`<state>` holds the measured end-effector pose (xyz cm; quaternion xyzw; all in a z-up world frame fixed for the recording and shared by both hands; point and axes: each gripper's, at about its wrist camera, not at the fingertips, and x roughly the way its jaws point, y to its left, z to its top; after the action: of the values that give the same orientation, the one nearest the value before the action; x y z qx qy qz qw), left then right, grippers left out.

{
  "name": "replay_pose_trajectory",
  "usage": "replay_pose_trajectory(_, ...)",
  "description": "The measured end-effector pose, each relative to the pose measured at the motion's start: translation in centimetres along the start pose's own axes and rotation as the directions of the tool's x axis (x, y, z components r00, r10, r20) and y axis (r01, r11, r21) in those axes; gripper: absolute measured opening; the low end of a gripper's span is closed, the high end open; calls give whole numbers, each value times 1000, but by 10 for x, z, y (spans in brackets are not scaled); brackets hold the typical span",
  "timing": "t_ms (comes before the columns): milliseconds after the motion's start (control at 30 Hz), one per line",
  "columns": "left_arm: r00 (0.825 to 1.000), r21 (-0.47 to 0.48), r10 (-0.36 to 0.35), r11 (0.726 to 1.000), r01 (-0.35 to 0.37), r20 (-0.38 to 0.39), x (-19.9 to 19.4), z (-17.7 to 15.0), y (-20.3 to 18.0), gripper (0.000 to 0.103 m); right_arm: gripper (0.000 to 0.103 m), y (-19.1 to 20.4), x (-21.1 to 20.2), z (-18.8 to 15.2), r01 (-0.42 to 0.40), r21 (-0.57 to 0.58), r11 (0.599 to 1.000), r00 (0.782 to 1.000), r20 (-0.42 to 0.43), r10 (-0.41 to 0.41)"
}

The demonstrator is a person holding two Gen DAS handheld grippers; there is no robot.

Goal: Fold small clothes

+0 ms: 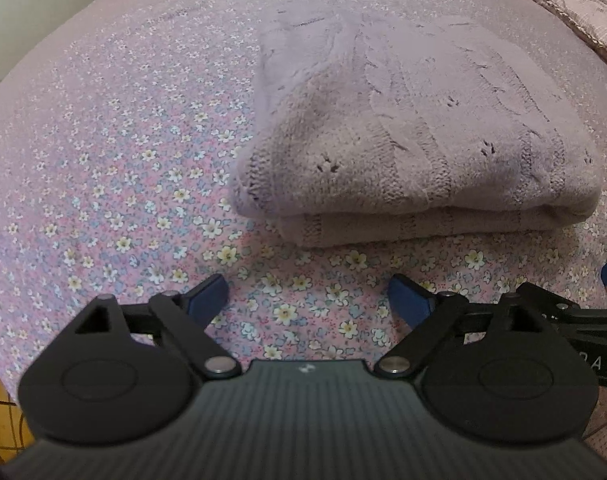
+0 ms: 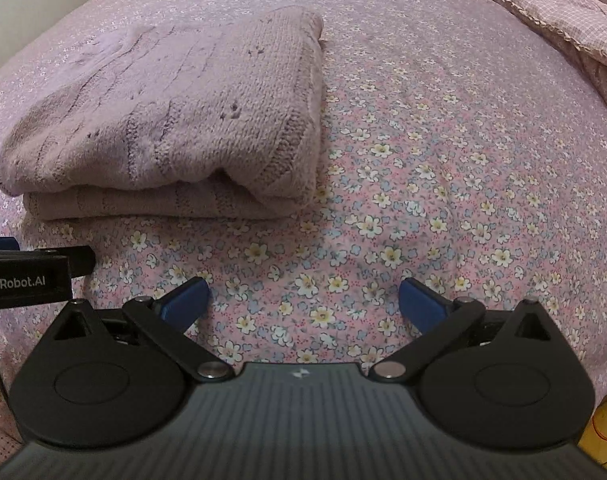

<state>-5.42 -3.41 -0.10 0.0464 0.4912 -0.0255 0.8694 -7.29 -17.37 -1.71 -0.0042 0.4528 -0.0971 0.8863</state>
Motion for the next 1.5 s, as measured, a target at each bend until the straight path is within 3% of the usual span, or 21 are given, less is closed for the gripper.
replay_pose_trajectory(1500, 1000, 28, 22, 999, -22, 0, 4, -6, -5, 94, 103, 1, 1, 0, 10, 1, 1000, 1000, 17, -10)
